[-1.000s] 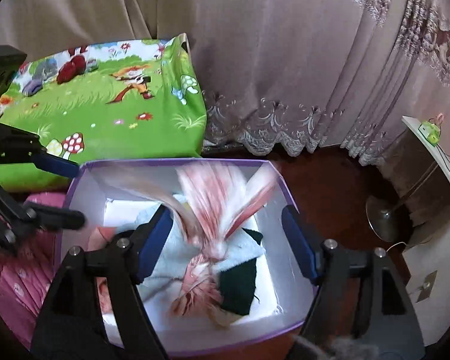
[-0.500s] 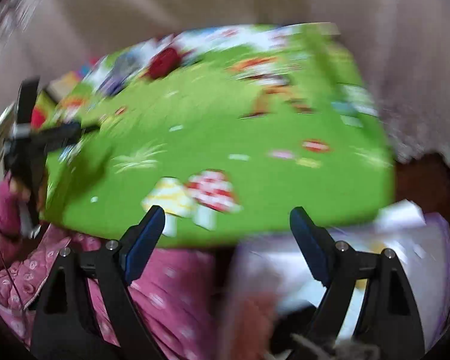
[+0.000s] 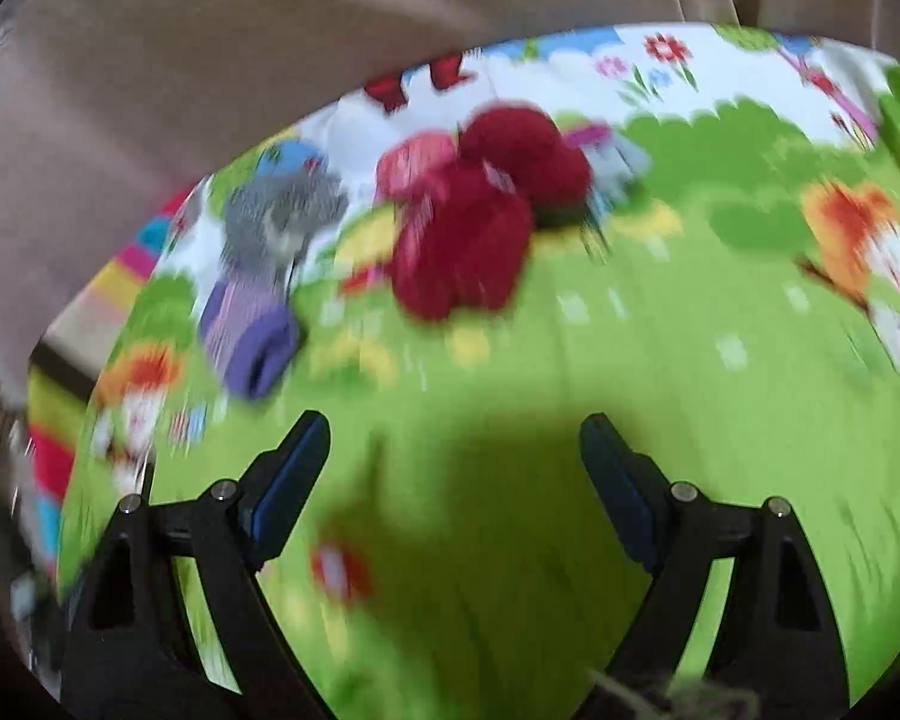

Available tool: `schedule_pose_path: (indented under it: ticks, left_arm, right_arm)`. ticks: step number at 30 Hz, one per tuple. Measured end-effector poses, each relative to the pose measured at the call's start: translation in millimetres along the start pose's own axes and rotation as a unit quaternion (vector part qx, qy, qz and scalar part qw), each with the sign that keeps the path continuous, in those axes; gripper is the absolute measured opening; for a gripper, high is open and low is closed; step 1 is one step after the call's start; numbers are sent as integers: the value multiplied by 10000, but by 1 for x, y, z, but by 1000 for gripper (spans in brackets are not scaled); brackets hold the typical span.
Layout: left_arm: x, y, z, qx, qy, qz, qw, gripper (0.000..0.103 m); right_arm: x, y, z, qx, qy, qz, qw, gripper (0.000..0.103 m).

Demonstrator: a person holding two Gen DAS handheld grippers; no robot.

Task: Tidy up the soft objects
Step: 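Grasp the red knitted toy with the right tool and lift it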

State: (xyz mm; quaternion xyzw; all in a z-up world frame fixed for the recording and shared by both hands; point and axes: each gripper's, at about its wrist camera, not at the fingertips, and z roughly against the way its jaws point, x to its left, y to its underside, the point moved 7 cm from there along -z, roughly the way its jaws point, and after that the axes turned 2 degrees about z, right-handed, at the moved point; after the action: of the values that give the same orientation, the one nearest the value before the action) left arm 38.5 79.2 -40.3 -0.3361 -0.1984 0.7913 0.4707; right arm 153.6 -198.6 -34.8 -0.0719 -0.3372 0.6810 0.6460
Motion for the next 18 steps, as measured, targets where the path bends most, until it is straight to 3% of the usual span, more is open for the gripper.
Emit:
schedule_pose_path:
  ticks: [5, 7, 9, 11, 12, 13, 14, 15, 18]
  left_arm:
    - [-1, -1, 8, -168, 100, 129, 9997, 84]
    - [-1, -2, 8, -196, 141, 139, 9996, 84]
    - [0, -3, 10, -215, 176, 170, 9995, 84]
    - [3, -3, 11, -224, 209, 260, 9992, 84]
    - [5, -3, 11, -239, 203, 310, 9990, 84]
    - [7, -3, 12, -261, 210, 356, 9988, 84]
    - [8, -4, 12, -275, 204, 386, 9987, 84]
    - [8, -4, 13, -278, 199, 397, 9986, 84]
    - [6, -3, 12, -260, 219, 352, 9988, 84]
  right_arm:
    - [14, -58, -44, -364, 778, -678, 9940, 88]
    - [16, -74, -62, -338, 1129, -955, 9884, 89]
    - [11, -81, -76, -220, 1737, -1124, 9781, 89]
    - [6, -78, -92, 79, 1975, -1205, 9728, 89]
    - [7, -77, -91, 39, 2030, -1044, 9736, 81]
    - [10, -76, -90, -14, 1970, -855, 9767, 72]
    - [13, -73, -88, -13, 1762, -616, 9824, 46]
    - [15, -67, -81, -1, 1456, -411, 9885, 40]
    - [13, -40, -38, -144, 398, 48, 9991, 40]
